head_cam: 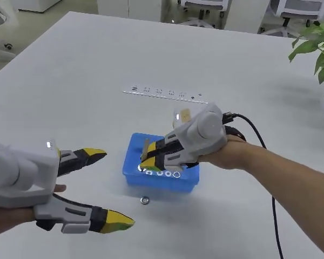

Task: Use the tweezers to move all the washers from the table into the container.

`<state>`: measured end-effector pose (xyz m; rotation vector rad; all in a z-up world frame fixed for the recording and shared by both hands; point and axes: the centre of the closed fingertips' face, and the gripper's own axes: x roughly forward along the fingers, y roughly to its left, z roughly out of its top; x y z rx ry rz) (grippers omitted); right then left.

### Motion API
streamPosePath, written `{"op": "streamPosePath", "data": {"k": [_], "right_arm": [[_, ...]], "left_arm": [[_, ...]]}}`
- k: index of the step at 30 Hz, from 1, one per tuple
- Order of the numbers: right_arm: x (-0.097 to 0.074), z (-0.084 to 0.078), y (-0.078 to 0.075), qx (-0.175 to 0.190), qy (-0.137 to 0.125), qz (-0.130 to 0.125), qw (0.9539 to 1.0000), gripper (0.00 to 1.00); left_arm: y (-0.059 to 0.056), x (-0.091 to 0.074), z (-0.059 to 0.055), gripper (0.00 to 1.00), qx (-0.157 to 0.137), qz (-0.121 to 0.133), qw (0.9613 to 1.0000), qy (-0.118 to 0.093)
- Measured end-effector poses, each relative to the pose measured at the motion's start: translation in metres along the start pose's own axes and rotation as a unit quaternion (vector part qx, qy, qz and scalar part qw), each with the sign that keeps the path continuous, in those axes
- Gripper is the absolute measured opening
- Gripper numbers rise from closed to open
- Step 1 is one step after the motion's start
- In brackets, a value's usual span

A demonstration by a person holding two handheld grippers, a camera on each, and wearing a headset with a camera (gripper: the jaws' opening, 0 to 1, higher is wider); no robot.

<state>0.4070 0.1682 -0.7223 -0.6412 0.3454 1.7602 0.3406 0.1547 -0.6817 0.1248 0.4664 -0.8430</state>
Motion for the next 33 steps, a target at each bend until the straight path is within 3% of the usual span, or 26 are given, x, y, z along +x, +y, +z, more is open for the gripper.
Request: {"op": "streamPosePath", "data": {"k": [26,33], "right_arm": [[0.026,-0.023,-0.011,0.022,0.009,0.010,0.9997,0.09],[0.030,-0.026,-0.012,0.025,0.008,0.013,0.9996,0.09]], "left_arm": [[0.022,0.017,0.003,0.89,0.010,-0.013,0.9998,0.007],[0.033,0.022,0.003,0.80,0.025,-0.016,0.9994,0.015]]}}
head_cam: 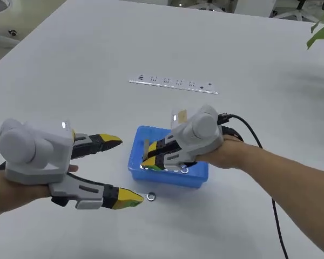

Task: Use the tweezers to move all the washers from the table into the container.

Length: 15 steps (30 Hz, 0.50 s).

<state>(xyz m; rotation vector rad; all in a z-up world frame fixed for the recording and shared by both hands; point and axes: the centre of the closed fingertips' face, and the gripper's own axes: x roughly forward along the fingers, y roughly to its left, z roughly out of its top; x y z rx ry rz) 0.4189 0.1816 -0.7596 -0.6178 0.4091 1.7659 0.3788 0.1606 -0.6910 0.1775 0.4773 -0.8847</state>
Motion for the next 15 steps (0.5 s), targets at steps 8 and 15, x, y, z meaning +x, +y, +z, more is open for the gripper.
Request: {"op": "streamPosePath", "data": {"k": [8,15], "right_arm": [[0.001,0.001,-0.001,0.005,-0.004,0.001,1.0000,0.09],[0.002,0.000,-0.002,0.001,-0.004,0.003,1.0000,0.09]], "left_arm": [[0.015,0.007,0.009,0.59,0.015,-0.006,0.9999,0.000],[0.024,0.013,0.018,0.39,0.014,-0.017,0.9997,-0.002]]}}
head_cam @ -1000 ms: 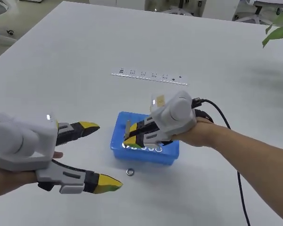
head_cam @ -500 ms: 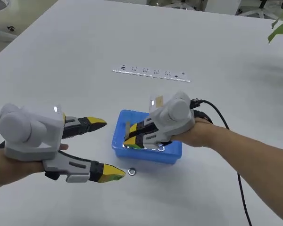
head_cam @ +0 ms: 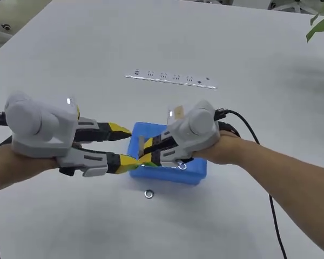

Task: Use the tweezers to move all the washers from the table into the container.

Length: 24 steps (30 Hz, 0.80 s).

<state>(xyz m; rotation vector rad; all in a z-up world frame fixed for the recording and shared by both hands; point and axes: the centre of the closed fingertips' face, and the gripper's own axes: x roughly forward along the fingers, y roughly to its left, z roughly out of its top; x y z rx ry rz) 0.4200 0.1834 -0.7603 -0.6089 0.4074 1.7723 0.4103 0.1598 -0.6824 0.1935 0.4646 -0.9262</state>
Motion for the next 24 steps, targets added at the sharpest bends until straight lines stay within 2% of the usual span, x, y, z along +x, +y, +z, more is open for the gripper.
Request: {"op": "streamPosePath", "data": {"k": [4,11,13,18,24], "right_arm": [[0.000,0.000,0.001,-0.005,0.001,0.001,1.0000,0.09],[0.000,0.000,0.001,-0.011,0.003,0.003,0.9999,0.09],[0.000,0.000,0.001,-0.012,0.004,0.003,0.9999,0.09],[0.000,-0.001,0.001,-0.016,0.006,0.004,0.9998,0.10],[-0.001,-0.001,0.001,-0.021,0.008,0.003,0.9997,0.10]], "left_arm": [[0.006,0.007,0.000,0.25,0.018,0.000,0.9998,0.010],[0.011,0.016,0.002,0.14,0.035,-0.001,0.9993,0.013],[0.011,0.018,-0.001,0.12,0.042,-0.004,0.9989,0.020],[0.010,0.020,-0.001,0.07,0.049,-0.010,0.9986,0.020],[0.011,0.020,-0.001,0.07,0.063,-0.008,0.9978,0.021]]}}
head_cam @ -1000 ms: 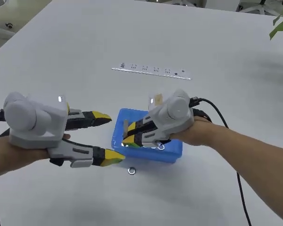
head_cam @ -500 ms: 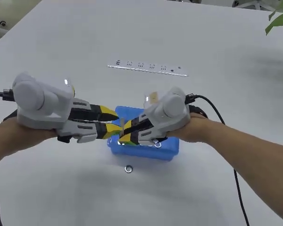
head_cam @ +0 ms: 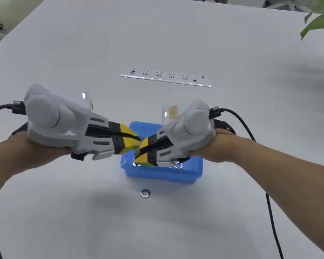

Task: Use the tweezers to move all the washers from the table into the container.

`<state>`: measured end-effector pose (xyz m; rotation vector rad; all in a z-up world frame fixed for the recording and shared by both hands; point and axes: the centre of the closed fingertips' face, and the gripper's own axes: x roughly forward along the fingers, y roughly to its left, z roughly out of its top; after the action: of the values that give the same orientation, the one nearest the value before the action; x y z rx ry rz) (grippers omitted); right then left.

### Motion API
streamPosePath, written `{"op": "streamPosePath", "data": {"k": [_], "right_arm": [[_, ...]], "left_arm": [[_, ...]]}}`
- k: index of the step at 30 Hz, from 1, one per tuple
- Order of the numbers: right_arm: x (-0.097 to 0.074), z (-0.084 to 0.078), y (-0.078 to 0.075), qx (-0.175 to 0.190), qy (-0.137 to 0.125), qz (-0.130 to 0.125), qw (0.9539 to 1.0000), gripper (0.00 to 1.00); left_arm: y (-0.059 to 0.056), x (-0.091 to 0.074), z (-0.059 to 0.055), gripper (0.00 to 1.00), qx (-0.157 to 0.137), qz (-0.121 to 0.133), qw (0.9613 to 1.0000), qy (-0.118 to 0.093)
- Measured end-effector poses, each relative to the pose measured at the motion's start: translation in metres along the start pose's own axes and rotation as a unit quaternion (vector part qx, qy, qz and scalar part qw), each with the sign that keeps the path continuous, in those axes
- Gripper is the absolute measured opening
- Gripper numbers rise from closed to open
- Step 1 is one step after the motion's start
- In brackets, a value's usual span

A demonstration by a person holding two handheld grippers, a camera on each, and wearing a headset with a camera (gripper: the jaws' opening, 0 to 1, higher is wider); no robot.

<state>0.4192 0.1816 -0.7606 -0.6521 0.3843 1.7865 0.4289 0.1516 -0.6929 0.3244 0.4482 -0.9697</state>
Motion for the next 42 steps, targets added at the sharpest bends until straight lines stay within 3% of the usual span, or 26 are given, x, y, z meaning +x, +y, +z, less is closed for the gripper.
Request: {"op": "streamPosePath", "data": {"k": [12,23,42], "right_arm": [[-0.005,0.005,-0.001,-0.004,-0.001,-0.007,1.0000,0.12],[-0.015,0.009,0.003,-0.002,0.003,-0.014,0.9999,0.16],[-0.058,0.007,0.010,0.034,0.006,-0.058,0.9977,0.33]], "left_arm": [[-0.002,-0.004,0.005,0.06,0.010,-0.002,0.9999,0.003],[-0.005,-0.008,0.020,0.06,0.013,0.001,0.9999,-0.007],[-0.021,-0.020,0.041,0.06,0.010,0.005,0.9999,-0.012]]}}
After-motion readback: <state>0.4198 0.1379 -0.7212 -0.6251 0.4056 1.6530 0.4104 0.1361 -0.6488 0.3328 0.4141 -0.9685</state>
